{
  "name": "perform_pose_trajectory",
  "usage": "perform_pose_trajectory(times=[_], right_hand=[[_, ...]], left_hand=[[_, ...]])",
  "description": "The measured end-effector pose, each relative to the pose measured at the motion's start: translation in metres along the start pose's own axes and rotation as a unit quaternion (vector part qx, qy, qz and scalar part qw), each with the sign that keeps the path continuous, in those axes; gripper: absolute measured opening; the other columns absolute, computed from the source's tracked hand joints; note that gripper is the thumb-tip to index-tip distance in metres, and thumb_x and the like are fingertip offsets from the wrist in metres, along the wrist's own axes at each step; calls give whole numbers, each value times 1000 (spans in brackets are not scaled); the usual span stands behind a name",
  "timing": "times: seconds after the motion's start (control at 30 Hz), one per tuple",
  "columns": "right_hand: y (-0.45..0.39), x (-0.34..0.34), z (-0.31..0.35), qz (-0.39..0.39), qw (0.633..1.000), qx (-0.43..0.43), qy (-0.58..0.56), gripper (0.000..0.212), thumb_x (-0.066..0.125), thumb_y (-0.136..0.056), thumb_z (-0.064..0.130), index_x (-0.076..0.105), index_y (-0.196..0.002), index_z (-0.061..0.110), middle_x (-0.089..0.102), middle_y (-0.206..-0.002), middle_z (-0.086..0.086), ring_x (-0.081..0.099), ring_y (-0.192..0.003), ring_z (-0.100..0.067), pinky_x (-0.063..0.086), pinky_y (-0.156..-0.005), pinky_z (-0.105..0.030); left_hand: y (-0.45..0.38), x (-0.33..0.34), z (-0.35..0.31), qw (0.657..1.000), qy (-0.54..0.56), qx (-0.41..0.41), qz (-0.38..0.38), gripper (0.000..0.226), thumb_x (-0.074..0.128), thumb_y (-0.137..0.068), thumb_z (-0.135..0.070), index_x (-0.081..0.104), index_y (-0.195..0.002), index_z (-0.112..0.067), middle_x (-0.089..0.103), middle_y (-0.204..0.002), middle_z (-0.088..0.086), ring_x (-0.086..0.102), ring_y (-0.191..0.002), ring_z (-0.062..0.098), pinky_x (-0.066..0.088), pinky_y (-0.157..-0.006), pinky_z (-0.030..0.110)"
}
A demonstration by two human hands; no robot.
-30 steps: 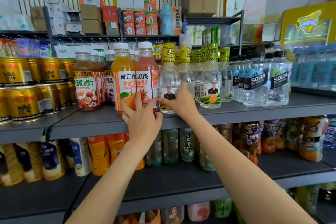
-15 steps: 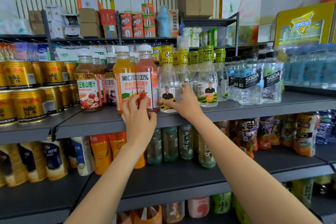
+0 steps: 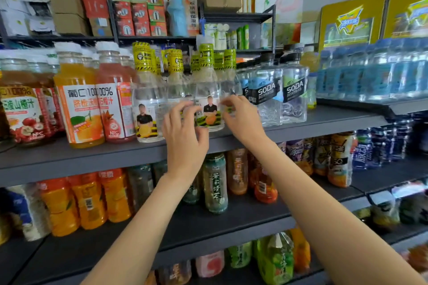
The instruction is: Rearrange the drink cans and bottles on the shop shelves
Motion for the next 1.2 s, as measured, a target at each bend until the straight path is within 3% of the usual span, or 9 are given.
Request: perform_pose_trajectory(times=[0.17, 0.27, 0.33, 0.57, 0.67, 0.8, 0.93, 1.03, 1.2], right_hand=[[14, -54, -48, -24, 996, -82, -24, 27, 53, -90, 9, 55, -116, 3, 54, -111, -15, 52, -102, -28, 41, -83, -30], [34, -105, -105, -33, 992, -118, -37, 30, 53, -90, 10, 52, -119, 4, 54, -113, -12, 52, -104, -26, 47, -86, -36], [44, -142, -147, -35, 990, -129, -48, 30, 52, -89, 10, 52, -118, 4, 55, -112, -10, 54, -102, -22, 48, -84, -34], [45, -226, -269, -76, 992, -52, -81, 23, 54, -88, 15, 54, -109, 5, 55, -102, -6, 57, -91, -23, 50, -78, -36], [4, -225, -277, -29, 996, -44, -77, 36, 64, -86, 22, 51, -114, 4, 53, -111, -11, 52, -102, -24, 44, -85, -32], [-55, -189, -277, 78, 991, 16, -107, 68, 72, -80, 30, 35, -131, 5, 40, -132, -13, 43, -120, -23, 29, -85, -16], [-87, -158, -291, 159, 950, 167, -210, 89, 71, -82, 24, 10, -145, 6, 31, -147, -10, 34, -133, -25, 30, -100, -26], [-107, -138, -304, 146, 929, 219, -261, 85, 72, -81, 17, 16, -143, 4, 38, -141, -11, 40, -130, -24, 33, -101, -28], [-119, -119, -314, 135, 942, 223, -209, 67, 76, -77, 21, 36, -130, 9, 52, -128, -6, 51, -115, -21, 40, -91, -29]], left_hand=[[14, 53, -49, 999, 7, -25, -39, 32, 47, -78, -9, 56, -109, -9, 47, -119, 12, 39, -117, 25, 25, -98, 31], [30, 91, -95, 997, 13, -31, -75, 31, 47, -76, -4, 56, -106, -7, 49, -115, 14, 38, -113, 20, 21, -97, 18], [44, 122, -125, 997, 11, -23, -78, 32, 45, -76, -6, 52, -107, -10, 46, -114, 9, 39, -110, 20, 21, -92, 19], [70, 204, -204, 1000, -24, -11, -8, 31, 45, -74, -9, 58, -102, -7, 53, -107, 10, 43, -102, 20, 23, -84, 21], [50, 219, -218, 998, -57, -8, 9, 34, 50, -74, -4, 57, -107, -9, 51, -113, 10, 40, -108, 20, 23, -89, 25], [10, 228, -217, 990, -127, -49, 31, 37, 50, -77, -6, 57, -112, -13, 44, -128, 11, 35, -120, 28, 27, -98, 45], [-4, 230, -198, 982, -167, -82, 36, 32, 53, -79, -3, 60, -108, -14, 42, -132, 8, 34, -123, 31, 28, -102, 51], [-4, 232, -193, 982, -165, -88, 10, 28, 53, -77, -1, 63, -101, -14, 45, -127, 7, 37, -120, 31, 29, -102, 52], [-3, 234, -190, 981, -177, -84, 3, 26, 56, -76, -3, 65, -99, -12, 46, -126, 7, 36, -120, 29, 29, -102, 51]])
Point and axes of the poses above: each hand's wrist, its own y-axis away from the middle knuckle, its own x-axis out of the palm, z = x × y, the point moved 4 cm from there along -y, towards the middle knuckle
